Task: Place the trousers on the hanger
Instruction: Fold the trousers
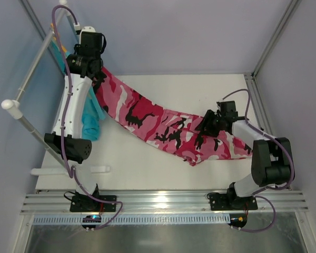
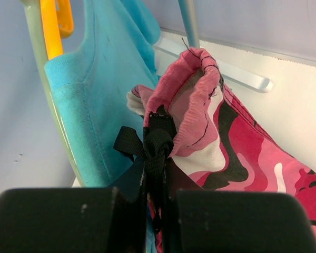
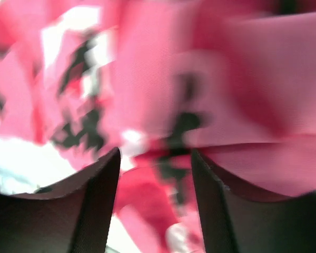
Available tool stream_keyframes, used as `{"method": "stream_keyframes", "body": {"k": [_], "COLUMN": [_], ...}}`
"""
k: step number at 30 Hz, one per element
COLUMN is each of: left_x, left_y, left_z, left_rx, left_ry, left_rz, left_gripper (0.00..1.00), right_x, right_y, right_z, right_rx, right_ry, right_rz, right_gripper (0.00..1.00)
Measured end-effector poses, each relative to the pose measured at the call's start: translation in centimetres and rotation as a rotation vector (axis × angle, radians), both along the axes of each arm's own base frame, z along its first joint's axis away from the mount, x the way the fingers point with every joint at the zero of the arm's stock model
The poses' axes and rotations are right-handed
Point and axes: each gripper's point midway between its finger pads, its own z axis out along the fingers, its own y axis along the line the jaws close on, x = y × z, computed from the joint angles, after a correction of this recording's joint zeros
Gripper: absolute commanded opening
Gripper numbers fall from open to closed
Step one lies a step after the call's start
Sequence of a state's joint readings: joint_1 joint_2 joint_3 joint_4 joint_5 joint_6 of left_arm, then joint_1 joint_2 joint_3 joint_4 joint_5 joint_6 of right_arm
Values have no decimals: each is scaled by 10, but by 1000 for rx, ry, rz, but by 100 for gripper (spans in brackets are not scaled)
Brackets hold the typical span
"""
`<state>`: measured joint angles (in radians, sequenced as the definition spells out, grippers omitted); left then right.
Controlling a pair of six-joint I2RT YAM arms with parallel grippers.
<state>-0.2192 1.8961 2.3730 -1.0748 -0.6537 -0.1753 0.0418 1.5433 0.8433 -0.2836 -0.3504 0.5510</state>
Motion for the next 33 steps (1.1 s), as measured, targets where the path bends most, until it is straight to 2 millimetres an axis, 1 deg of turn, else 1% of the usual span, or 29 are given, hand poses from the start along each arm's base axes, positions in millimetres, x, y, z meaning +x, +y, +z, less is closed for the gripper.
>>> {"method": "stream_keyframes", "body": {"k": [1,2,3,4,6,7,8,9,11,13,14,17,20,24,27,28,30,33], "left_x": [0,1,2,2,3,3,3,3,5,8,9,9,9,10,12,11,9,0], "left_y": [0,-1,-2,-2,-2,-2,-2,-1,0,1,1,1,-1,-11,-26,-35,-55,-88], "left_z": [-1,-2,-3,-4,-5,-5,-6,-6,-6,-5,-5,-4,-4,-7,-12,-15,-23,-44], "left_rx": [0,1,2,2,3,5,10,15,24,33,34,36,35,14,-18,-29,-59,-113], "left_ry": [2,4,7,9,11,13,15,16,18,15,15,13,13,15,20,28,49,109], "left_rz": [0,-2,-3,-4,-4,-3,-1,2,6,8,8,7,2,-25,-63,-88,-137,-227], "left_gripper": [0,0,0,0,0,0,0,0,0,0,0,0,0,0,0,0,0,0], "right_x": [-2,-6,-10,-16,-29,-40,-48,-59,-80,-115,-124,-125,-128,-130,-125,-124,-124,-134], "right_y": [12,34,48,67,92,102,107,109,104,93,94,95,91,86,84,84,81,74], "right_z": [7,18,26,36,47,49,47,38,12,-25,-30,-27,-23,-9,3,4,-2,-20], "right_rx": [13,43,67,98,144,166,180,192,200,195,237,250,232,203,193,188,172,141], "right_ry": [-16,-49,-72,-101,-143,-153,-153,-142,-90,28,56,26,13,-17,-65,-71,-63,-3], "right_rz": [39,106,152,213,294,335,353,366,358,329,316,321,315,307,303,299,286,267], "right_gripper": [50,49,45,44,44,44,44,46,47,47,47,47,47,48,48,48,47,47]}}
